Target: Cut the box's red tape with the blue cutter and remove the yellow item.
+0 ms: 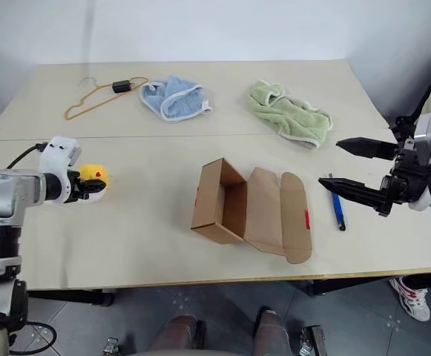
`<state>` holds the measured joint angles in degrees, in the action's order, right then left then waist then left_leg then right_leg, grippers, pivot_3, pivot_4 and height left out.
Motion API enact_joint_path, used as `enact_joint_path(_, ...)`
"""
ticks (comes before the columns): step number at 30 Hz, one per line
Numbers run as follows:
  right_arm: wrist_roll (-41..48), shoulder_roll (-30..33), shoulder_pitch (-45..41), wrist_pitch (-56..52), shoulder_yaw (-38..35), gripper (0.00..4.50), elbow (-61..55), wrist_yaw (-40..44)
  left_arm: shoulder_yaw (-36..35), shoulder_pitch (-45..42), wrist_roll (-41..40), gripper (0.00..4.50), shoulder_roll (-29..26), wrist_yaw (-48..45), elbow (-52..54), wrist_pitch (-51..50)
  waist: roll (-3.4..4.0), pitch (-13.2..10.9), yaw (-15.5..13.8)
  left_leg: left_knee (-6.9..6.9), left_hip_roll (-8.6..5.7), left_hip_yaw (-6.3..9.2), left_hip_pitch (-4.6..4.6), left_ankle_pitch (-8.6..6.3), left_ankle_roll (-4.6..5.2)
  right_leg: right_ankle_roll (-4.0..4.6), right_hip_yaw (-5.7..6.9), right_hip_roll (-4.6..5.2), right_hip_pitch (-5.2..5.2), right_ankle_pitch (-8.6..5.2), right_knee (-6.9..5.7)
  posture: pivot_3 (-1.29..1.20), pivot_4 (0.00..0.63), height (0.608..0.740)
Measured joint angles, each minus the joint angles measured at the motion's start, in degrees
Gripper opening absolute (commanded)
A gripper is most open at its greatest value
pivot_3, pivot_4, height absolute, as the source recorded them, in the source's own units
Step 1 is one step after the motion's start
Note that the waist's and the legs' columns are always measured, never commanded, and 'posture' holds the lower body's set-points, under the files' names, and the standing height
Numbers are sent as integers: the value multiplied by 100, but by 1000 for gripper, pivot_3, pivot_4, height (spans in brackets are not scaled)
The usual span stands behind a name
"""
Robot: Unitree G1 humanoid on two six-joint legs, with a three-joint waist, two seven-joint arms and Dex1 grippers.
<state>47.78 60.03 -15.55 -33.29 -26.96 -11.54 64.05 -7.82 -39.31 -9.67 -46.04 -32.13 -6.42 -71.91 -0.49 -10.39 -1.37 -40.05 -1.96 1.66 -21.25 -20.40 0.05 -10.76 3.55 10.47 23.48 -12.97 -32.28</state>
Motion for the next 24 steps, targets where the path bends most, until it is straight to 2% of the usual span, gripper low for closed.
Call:
enact_joint_path(5,-161,-28,-223,88,183,4500,105,6,-443,-239,-674,4476,-254,-439,710,-197,0,0,0,2,0,0,1,-2,-2,3,0,1,3,-2,-1,0,150,740)
enact_joint_path(11,-265,-65,-226,121,185,4500,221,87,-433,-57,-1305,4476,-617,-1222,1037,58,2,0,21,4,3,-5,3,-2,-3,5,-1,-1,4,-3,-3,0,150,740)
enact_joint_path(15,-309,-65,-125,176,163,4500,216,101,-275,248,-1388,4476,-832,-1479,1012,332,2,0,25,3,5,-7,4,-2,-3,7,-1,-2,5,-4,-6,0,150,740)
enact_joint_path(21,-400,-65,412,191,-162,4500,45,49,-431,305,-1835,4476,-440,-1946,1475,1468,1,0,-36,0,1,-3,-1,-4,-1,7,0,2,4,-4,-5,0,150,740)
enact_joint_path(24,-719,-54,1117,352,-482,4500,36,189,-413,764,-2181,4476,-212,-2458,1958,2104,3,1,-5,6,3,-13,3,-8,0,9,0,1,5,-5,-1,0,150,740)
